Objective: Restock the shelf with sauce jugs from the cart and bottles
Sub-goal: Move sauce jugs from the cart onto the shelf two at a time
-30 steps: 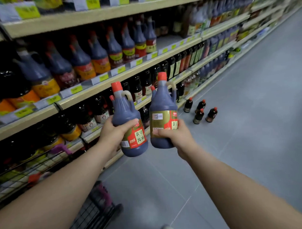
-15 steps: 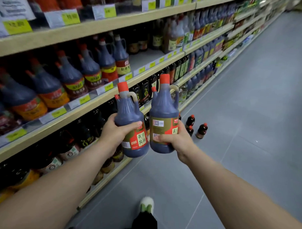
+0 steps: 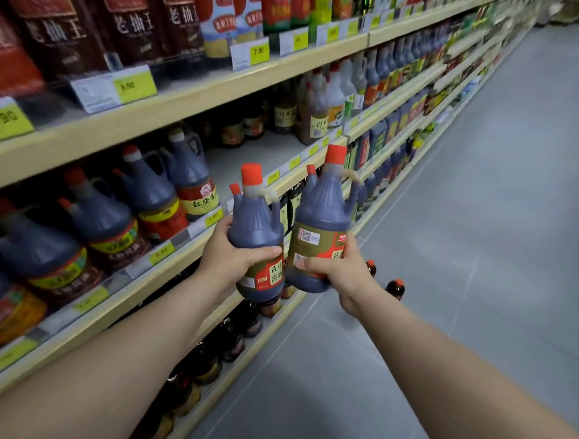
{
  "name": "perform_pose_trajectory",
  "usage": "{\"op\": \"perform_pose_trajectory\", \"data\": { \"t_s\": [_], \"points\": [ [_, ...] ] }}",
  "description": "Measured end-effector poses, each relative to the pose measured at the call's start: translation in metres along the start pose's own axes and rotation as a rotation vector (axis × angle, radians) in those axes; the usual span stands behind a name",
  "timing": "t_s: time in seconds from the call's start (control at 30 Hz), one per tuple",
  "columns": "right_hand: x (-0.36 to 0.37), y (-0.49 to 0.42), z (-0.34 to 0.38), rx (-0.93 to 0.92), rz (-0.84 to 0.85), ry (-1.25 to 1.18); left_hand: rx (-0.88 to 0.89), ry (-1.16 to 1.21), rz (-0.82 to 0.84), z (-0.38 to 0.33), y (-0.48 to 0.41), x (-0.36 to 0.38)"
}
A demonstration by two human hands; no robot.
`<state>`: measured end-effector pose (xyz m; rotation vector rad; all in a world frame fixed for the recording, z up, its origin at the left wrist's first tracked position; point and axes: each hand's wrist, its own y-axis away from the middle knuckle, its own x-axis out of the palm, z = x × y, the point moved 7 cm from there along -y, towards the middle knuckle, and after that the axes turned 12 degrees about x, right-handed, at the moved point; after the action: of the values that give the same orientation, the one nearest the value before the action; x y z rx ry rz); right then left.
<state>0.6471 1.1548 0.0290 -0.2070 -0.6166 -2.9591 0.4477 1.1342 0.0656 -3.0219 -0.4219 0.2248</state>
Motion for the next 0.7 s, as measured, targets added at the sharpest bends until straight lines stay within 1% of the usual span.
{"op": "perform_pose_trajectory", "data": {
  "t_s": [0.1, 0.27, 0.33, 0.43, 0.57, 0.7],
  "points": [
    [-0.011, -0.037, 0.014, 0.007, 0.031, -0.001, 0.016, -0.066, -0.032, 0.000, -0.028, 0.011],
    [-0.029, -0.102, 0.046, -0.005, 0.118, 0.078, 0.021, -0.193, -0.211, 0.003, -0.064, 0.032],
    [-0.040, -0.130, 0.063, -0.017, 0.181, 0.139, 0.026, -0.251, -0.303, 0.003, -0.077, 0.047],
    [-0.049, -0.163, 0.087, -0.055, 0.245, 0.209, 0.051, -0.321, -0.384, -0.004, -0.091, 0.069],
    [-0.045, -0.199, 0.112, -0.098, 0.335, 0.228, 0.111, -0.330, -0.509, -0.017, -0.103, 0.091],
    [-0.030, -0.226, 0.122, -0.139, 0.356, 0.248, 0.152, -0.356, -0.649, -0.030, -0.113, 0.093]
  ]
}}
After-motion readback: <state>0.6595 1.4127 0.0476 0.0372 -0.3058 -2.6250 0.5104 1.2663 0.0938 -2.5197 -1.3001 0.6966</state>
